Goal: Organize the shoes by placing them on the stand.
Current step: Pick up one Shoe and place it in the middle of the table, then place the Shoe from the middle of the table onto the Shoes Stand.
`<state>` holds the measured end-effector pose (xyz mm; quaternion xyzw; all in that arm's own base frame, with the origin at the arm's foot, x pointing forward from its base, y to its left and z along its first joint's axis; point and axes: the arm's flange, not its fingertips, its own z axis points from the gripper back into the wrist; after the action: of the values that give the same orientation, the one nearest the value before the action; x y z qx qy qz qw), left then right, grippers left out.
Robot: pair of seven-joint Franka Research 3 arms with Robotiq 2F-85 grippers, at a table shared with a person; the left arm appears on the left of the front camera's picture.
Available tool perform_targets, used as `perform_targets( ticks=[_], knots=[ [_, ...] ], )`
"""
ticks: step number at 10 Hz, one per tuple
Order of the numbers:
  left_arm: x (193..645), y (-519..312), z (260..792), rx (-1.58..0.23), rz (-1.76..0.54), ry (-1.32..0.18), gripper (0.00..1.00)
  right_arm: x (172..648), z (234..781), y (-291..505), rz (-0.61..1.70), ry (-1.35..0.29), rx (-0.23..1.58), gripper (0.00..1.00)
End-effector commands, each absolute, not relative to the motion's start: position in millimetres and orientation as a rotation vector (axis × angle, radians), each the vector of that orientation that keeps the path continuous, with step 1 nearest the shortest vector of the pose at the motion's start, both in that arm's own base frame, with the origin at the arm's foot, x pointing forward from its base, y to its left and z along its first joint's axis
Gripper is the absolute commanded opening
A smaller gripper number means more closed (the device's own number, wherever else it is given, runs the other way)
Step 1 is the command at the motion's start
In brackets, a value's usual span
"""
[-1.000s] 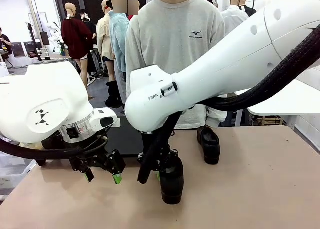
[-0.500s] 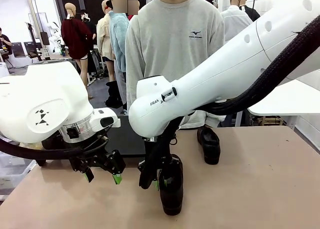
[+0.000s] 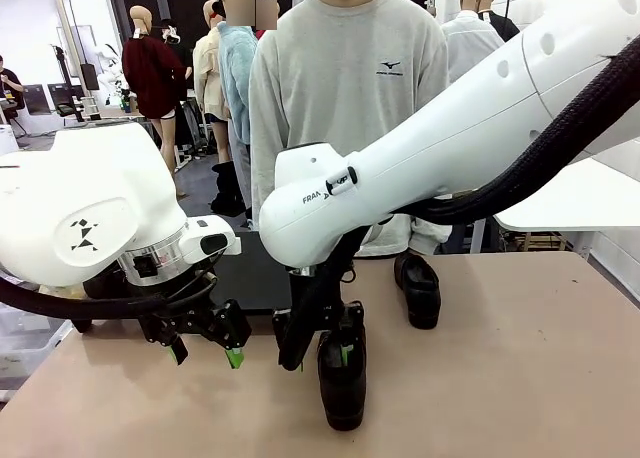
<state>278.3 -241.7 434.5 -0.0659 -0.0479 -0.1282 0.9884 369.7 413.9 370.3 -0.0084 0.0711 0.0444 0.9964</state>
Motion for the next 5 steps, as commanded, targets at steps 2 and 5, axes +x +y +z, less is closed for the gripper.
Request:
perform_targets(
  ticks=[2, 5],
  knots=[
    [278.2, -241.7, 433.0, -0.121, -0.239, -0.103, 1.00, 363.5, 374.2, 407.7, 0.101, 0.099, 0.012, 1.00],
    [278.2, -241.7, 433.0, -0.121, -0.239, -0.103, 1.00, 362.4, 376.7, 406.6, 0.129, 0.070, 0.039, 1.00]
  ],
)
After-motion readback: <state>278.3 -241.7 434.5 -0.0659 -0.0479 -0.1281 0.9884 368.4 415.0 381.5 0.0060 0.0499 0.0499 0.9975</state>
